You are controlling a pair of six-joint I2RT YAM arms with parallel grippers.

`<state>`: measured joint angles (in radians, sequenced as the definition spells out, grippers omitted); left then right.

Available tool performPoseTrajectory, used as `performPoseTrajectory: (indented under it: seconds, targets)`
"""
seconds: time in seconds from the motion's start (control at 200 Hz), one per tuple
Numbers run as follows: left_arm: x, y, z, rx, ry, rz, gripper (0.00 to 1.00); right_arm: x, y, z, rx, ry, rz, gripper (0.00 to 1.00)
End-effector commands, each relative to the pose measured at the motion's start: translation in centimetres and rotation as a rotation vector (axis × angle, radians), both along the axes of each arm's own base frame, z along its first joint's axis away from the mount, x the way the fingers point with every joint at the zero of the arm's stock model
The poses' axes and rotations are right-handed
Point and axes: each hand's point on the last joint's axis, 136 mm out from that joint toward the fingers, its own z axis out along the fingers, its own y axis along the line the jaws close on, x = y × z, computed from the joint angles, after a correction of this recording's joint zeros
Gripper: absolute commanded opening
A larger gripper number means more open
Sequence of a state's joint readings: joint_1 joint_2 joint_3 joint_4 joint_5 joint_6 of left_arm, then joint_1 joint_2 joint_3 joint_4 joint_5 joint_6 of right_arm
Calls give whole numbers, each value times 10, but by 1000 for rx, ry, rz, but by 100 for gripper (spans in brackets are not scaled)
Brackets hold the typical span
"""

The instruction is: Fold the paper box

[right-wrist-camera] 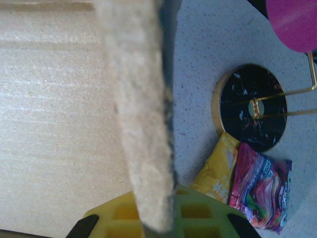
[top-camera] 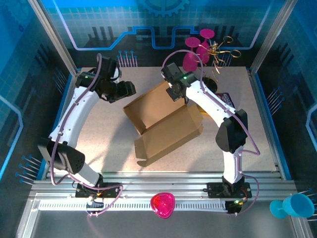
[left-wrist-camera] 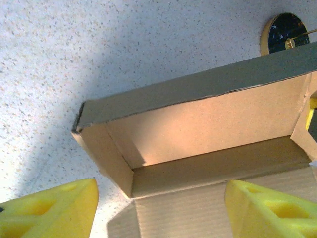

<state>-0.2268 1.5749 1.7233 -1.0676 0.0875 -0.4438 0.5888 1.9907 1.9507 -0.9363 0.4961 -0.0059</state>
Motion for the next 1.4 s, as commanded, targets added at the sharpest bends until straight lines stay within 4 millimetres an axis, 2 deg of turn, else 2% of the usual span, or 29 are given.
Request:
performPoseTrajectory:
  seconds: [0.0, 0.195, 0.32, 0.405, 0.47, 0.56, 0.635, 0.75, 0.911, 1.056, 1.236, 1.396]
  targets:
    - [2, 5, -11, 93, -6, -70, 68, 8, 6, 17, -3, -53, 107, 0]
    - [3, 0, -33, 63, 26, -38, 68, 21, 9, 3, -72, -72, 155, 0]
    - [-1, 0, -44, 4, 82, 62, 69, 26, 17, 0, -116, -107, 215, 0]
    - [-3, -6, -43, -63, 110, 112, 66, 28, 28, 2, -146, -156, 291, 0]
    - [0, -17, -35, -115, 75, 87, 65, 28, 36, 4, -137, -172, 335, 0]
    - [-3, -18, -31, -86, 37, 42, 63, 34, 38, 4, -136, -160, 318, 0]
    - [-16, -8, -46, -37, 118, 66, 63, 37, 37, 0, -146, -142, 298, 0]
    - [-50, -6, -70, -56, 275, 161, 64, 38, 33, -7, -137, -121, 270, 0]
    - [-108, -43, -91, -227, 386, 302, 65, 39, 30, -16, -133, -90, 258, 0]
    - [-152, -76, -113, -379, 468, 413, 71, 41, 30, -22, -128, -71, 251, 0]
    - [-173, -103, -147, -551, 567, 570, 78, 42, 25, -30, -113, -40, 231, 0]
    - [-169, -123, -170, -633, 588, 606, 80, 41, 24, -37, -107, -20, 223, 0]
